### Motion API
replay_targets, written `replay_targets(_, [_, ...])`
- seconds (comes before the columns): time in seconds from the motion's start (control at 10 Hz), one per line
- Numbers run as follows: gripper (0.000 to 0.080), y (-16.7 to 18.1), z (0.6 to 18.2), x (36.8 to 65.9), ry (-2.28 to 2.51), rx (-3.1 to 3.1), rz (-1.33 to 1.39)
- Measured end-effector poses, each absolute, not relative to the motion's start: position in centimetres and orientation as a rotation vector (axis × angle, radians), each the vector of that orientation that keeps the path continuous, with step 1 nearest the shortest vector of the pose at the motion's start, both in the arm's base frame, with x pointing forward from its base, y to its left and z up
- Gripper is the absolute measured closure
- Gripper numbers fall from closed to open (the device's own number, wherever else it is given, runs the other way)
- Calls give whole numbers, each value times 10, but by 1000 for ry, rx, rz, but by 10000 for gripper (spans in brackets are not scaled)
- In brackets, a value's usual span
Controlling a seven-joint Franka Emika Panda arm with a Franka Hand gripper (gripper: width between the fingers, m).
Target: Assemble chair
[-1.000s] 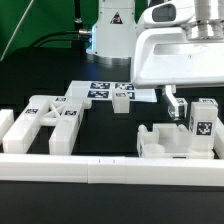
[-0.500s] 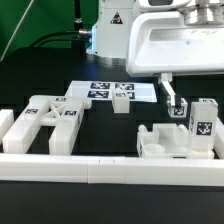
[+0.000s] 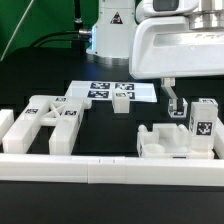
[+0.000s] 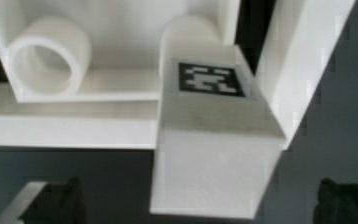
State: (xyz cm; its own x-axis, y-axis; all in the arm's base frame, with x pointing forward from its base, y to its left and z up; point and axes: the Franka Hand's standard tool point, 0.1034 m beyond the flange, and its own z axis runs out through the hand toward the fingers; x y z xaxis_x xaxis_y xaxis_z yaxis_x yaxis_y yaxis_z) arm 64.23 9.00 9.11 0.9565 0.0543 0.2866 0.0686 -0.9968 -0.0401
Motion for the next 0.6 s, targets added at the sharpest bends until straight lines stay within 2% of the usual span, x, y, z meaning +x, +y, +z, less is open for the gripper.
replay_targets(0.3, [150,88,84,632,-92,-3084,-94])
replay_targets(0.6, [150,90,83,638,-92,-3082,-104])
